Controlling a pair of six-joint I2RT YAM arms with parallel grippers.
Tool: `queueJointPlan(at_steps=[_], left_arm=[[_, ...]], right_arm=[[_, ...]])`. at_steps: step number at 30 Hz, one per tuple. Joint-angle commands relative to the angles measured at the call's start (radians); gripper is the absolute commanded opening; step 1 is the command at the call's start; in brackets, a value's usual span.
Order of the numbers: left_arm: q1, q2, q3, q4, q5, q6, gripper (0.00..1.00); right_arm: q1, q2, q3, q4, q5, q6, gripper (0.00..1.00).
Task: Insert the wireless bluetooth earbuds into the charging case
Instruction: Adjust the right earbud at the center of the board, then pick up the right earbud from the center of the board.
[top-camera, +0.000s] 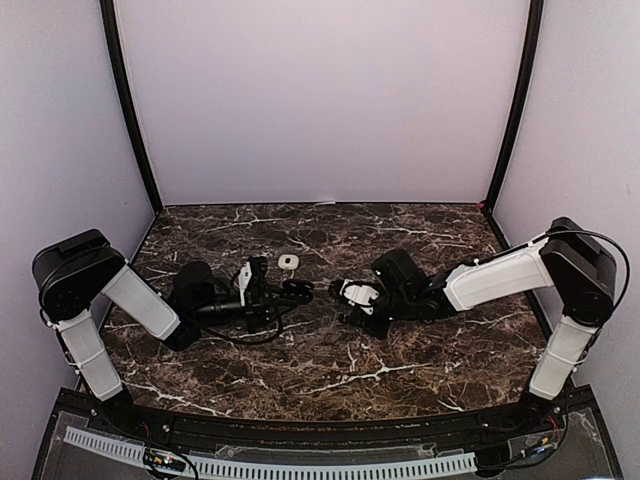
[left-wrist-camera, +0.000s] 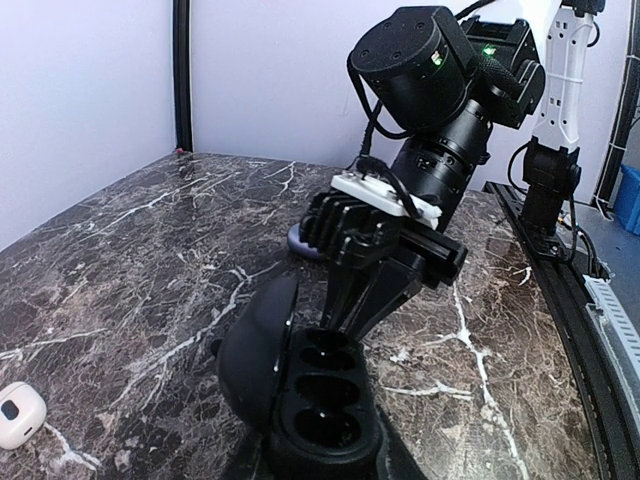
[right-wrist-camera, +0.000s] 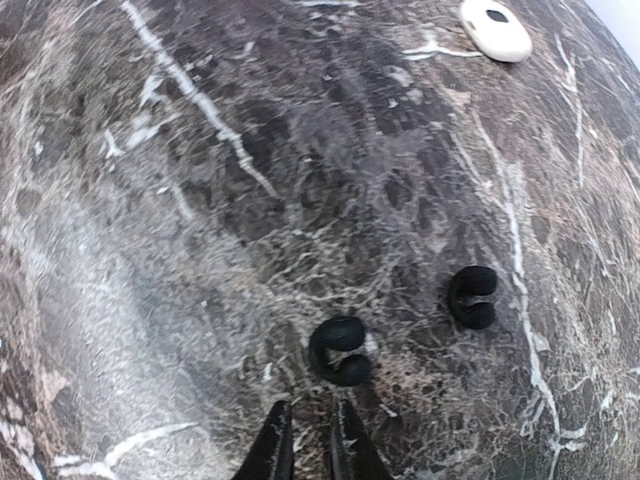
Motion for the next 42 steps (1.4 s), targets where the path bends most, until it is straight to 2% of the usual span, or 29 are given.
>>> queueJointPlan(at_steps=[1, 19, 30, 42], left_arm=[[0.004, -0.034, 0.013, -0.010, 0.007, 0.002, 0.07], [0.004, -0.040, 0.026, -0.055, -0.011, -0.004, 0.07], [0.025, -0.071, -0.023, 0.006, -0.172, -0.078, 0.07], [0.030, -0.082, -0.034, 0.012, -0.187, -0.073, 0.06]], right_arm=[[0.015, -0.020, 0.004, -0.019, -0.009, -0.049, 0.11], [0.048, 0.045, 0.065, -0.054, -0.002, -0.117, 0.15], [0.050, 0.083, 0.088, -0.058, 0.022, -0.141, 0.25], [0.050, 0.114, 0.109, -0.051, 0.057, -0.150, 0.26]])
